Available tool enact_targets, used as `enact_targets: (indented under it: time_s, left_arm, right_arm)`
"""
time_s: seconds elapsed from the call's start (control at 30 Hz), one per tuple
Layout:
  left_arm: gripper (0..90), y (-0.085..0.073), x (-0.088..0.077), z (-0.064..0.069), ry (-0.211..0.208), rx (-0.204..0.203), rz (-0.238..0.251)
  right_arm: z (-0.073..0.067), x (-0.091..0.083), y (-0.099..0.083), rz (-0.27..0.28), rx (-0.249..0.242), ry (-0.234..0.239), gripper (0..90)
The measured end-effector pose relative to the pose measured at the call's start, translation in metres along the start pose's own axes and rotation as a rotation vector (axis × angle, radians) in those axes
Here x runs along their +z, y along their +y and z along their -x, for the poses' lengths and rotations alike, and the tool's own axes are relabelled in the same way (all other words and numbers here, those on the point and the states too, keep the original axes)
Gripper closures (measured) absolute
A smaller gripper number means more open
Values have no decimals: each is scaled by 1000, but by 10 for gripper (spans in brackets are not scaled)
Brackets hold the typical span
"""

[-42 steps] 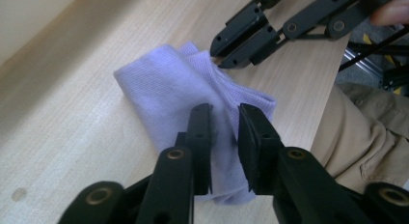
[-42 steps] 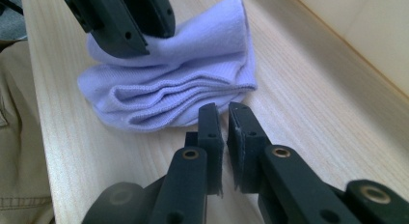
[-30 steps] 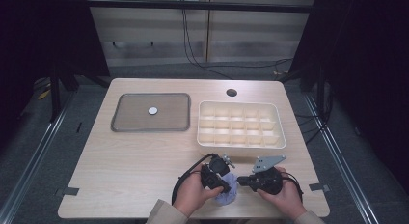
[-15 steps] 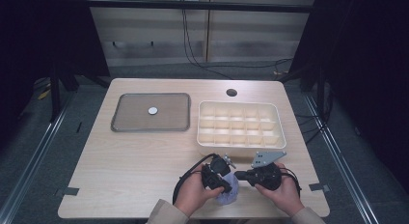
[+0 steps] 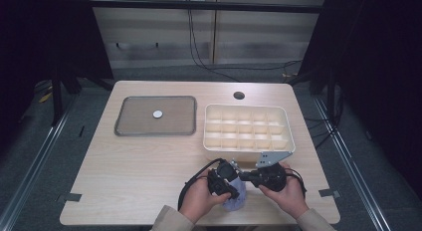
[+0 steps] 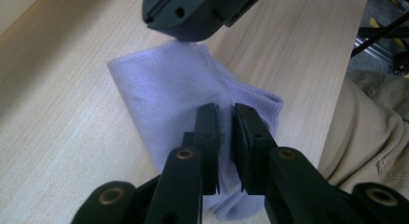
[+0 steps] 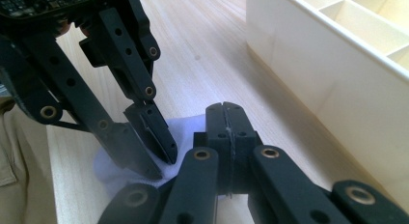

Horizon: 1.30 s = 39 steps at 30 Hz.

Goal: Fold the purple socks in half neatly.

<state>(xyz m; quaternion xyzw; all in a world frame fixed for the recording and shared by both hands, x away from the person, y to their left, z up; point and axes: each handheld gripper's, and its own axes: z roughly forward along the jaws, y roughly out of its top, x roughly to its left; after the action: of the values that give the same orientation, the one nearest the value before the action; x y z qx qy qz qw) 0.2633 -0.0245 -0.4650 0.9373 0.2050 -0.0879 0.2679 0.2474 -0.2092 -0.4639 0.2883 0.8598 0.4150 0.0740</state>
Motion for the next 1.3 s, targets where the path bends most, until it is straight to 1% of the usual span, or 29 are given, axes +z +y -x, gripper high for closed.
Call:
enact_targets:
  time_s: [0.1, 0.13, 0.17, 0.23, 0.3, 0.4, 0.43, 0.67, 0.77, 0.87, 0.97, 1.03, 1.13, 1.17, 1.2, 1.23, 1.3]
  left_arm:
    - [805, 0, 0, 0, 0, 1, -1]
    - [804, 0, 0, 0, 4, 9, -6]
    - [804, 0, 0, 0, 4, 3, 0]
    - [804, 0, 0, 1, 4, -1, 0]
    - [804, 1, -1, 1, 4, 3, -12]
    - [804, 0, 0, 2, 7, 2, 0]
    - [804, 0, 0, 2, 4, 2, -6]
    - [803, 0, 0, 2, 3, 4, -1]
    - [803, -1, 0, 3, 3, 6, 1]
    - [802, -2, 1, 4, 6, 5, 11]
    - [801, -3, 0, 4, 8, 6, 2]
    - [801, -4, 0, 5, 10, 9, 0]
    - [800, -6, -1, 6, 12, 8, 8]
    - [800, -6, -1, 7, 10, -1, 9]
    - [800, -7, -1, 7, 14, 4, 15]
    - [800, -7, -1, 7, 12, -1, 15]
    - [800, -7, -1, 6, 10, -1, 12]
  right_arm:
    - [3, 3, -2, 0, 9, 3, 900]
    - [4, 4, -3, 5, 8, 4, 900]
    - [4, 5, -3, 1, 15, 5, 900]
    - [4, 6, -4, 1, 11, 10, 900]
    - [2, 8, -5, -12, 3, 6, 900]
    - [3, 13, -8, -37, 0, 6, 900]
    - [3, 13, -9, -40, 0, 3, 900]
    - [4, 19, -13, -70, 1, 2, 900]
    - [5, 21, -14, -78, -7, 11, 900]
    - [5, 22, -15, -89, -14, 6, 900]
    - [4, 23, -14, -97, -26, 2, 900]
    - [4, 23, -14, -102, -22, 1, 900]
    - [2, 23, -14, -104, -34, -11, 900]
    - [2, 23, -14, -103, -35, -15, 900]
    - [2, 23, -14, -105, -33, -18, 900]
    - [2, 23, -14, -106, -20, -22, 900]
    - [3, 23, -14, -109, -17, -18, 900]
